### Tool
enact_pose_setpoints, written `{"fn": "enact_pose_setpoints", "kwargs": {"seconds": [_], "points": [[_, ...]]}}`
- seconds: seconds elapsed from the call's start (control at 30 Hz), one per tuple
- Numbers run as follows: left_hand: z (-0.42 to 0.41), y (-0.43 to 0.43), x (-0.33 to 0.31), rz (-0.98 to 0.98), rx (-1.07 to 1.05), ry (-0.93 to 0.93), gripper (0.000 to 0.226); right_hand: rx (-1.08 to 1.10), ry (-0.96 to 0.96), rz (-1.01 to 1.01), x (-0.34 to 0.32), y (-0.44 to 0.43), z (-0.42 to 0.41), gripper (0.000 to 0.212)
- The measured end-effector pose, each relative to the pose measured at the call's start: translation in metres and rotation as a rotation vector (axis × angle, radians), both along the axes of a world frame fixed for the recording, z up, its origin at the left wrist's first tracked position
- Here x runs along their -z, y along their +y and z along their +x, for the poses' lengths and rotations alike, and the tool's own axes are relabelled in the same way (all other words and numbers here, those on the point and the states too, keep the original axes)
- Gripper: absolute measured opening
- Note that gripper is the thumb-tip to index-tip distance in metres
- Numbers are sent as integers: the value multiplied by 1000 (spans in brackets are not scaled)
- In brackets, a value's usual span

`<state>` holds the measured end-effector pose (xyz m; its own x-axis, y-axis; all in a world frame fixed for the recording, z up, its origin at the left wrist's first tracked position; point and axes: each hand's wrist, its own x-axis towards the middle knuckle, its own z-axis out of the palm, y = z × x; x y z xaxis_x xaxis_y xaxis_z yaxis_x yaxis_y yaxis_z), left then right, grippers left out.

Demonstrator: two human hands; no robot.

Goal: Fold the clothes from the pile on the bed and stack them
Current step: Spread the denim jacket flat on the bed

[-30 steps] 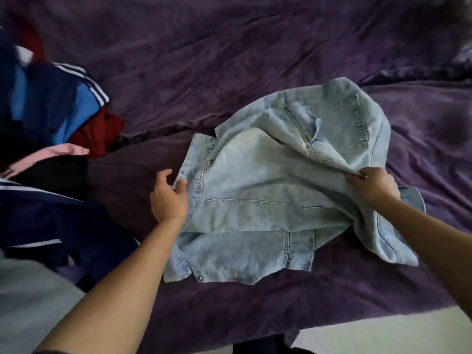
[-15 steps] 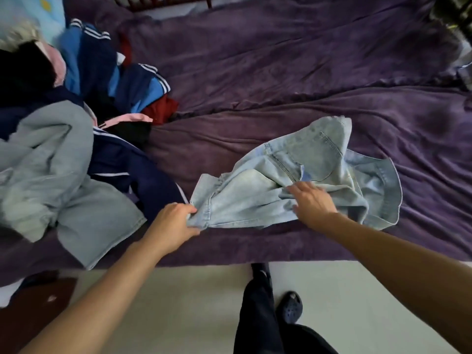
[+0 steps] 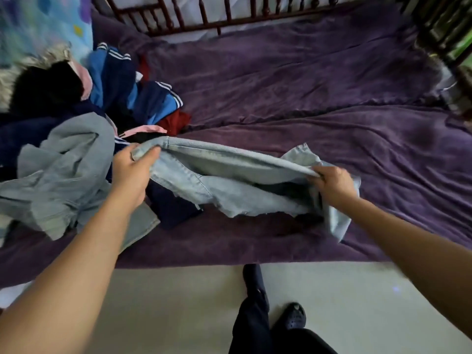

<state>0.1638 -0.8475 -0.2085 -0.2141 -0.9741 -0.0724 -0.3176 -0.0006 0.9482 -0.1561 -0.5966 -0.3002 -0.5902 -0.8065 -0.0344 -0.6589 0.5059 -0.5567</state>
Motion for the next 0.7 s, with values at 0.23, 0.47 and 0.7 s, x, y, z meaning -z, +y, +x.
{"fn": "enact_pose_setpoints", "kwargs": {"seconds": [0.23,0.47,0.7], "points": [[-24,-23,-79,-368,-151,16,20,-91,82,-362,-155,-2,-45,33],[-53,-31,-140,-712,-108,-310,25,-103,-124,-201,-210,-6,-88,44],[-122,-46,-13,-369,100,-614,26,-2,-22,263,-94,-50,-134,41]]}}
